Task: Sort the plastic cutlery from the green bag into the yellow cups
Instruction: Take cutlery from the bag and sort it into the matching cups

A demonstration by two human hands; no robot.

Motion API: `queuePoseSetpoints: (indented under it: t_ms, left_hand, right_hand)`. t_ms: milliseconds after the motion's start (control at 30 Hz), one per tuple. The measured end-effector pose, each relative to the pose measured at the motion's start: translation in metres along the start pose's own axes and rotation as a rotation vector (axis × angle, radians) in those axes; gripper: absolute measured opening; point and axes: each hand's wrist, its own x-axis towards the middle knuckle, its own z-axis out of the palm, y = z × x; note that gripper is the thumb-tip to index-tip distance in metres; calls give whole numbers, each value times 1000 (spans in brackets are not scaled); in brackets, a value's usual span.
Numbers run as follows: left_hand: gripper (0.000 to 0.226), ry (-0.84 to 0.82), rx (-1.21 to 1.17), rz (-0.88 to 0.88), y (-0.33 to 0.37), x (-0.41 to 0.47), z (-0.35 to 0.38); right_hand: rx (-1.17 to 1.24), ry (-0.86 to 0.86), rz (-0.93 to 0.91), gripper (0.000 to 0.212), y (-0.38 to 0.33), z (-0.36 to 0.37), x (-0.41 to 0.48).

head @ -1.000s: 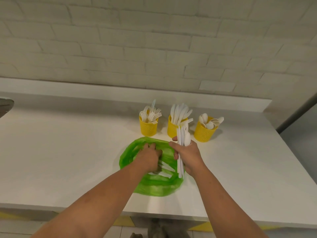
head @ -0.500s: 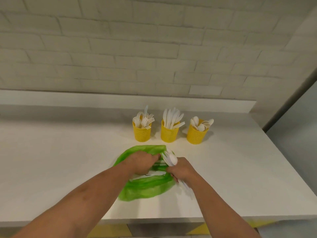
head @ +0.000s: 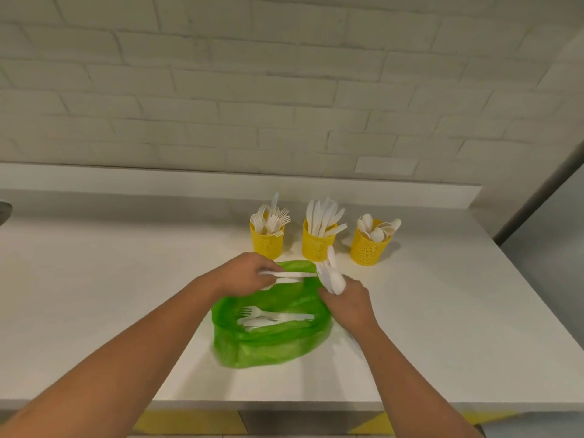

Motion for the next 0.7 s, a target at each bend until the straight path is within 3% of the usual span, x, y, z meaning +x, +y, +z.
queuePoseSetpoints:
  t_ms: [100,267,467,700]
  left_hand:
    - [25,-73,-104,-44,17,-4,-15]
    - [17,-46,-233,-65,38,-4,-31]
    - [7,62,-687,-260,57,1,-34]
    - [18,209,-1162,-233,78,7,-39]
  right_hand:
    - [40,-57,-191,38,-27,-9,0]
    - [-183,-278,-334,34,-50,-18,8]
    - [-285,-140,-377,30,-46,-17,12]
    - [-192,20,-470,35,-57,-26,22]
